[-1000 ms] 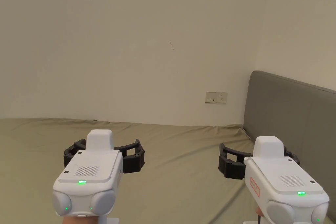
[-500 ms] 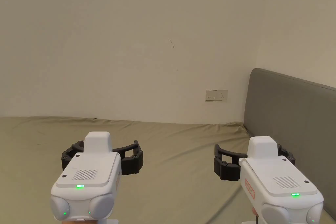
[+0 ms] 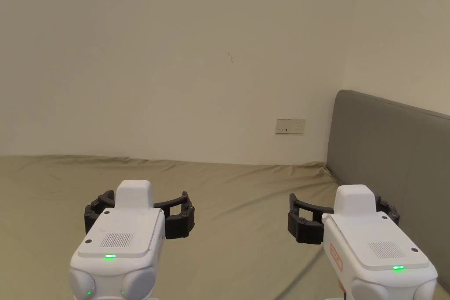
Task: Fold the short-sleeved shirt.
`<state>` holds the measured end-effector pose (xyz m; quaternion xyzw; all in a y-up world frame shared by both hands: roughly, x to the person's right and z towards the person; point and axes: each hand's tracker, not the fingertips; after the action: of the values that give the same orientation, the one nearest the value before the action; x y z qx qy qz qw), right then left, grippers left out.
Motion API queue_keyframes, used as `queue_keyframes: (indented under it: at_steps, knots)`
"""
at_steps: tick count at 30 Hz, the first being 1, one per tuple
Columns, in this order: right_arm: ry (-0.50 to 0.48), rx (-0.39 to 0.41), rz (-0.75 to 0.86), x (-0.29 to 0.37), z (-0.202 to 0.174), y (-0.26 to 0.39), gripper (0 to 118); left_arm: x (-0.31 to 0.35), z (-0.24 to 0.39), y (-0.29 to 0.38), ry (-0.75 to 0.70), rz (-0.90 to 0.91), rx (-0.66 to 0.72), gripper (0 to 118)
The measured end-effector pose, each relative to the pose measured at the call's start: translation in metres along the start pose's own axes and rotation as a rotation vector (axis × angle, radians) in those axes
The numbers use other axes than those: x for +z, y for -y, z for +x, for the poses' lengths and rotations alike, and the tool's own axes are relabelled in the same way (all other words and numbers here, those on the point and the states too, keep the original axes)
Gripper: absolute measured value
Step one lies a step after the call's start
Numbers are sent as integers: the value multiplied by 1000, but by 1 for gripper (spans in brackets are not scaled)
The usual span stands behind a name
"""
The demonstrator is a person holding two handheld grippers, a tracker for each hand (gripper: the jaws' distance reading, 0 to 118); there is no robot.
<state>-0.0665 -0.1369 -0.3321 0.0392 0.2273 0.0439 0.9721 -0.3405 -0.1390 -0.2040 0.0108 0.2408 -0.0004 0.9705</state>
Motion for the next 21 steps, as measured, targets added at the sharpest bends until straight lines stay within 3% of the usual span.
queue_keyframes:
  at_steps: [21]
  knots:
    - [-6,-15,-2,-2,-2,1,118,0,-7,-5,11,2,48,118]
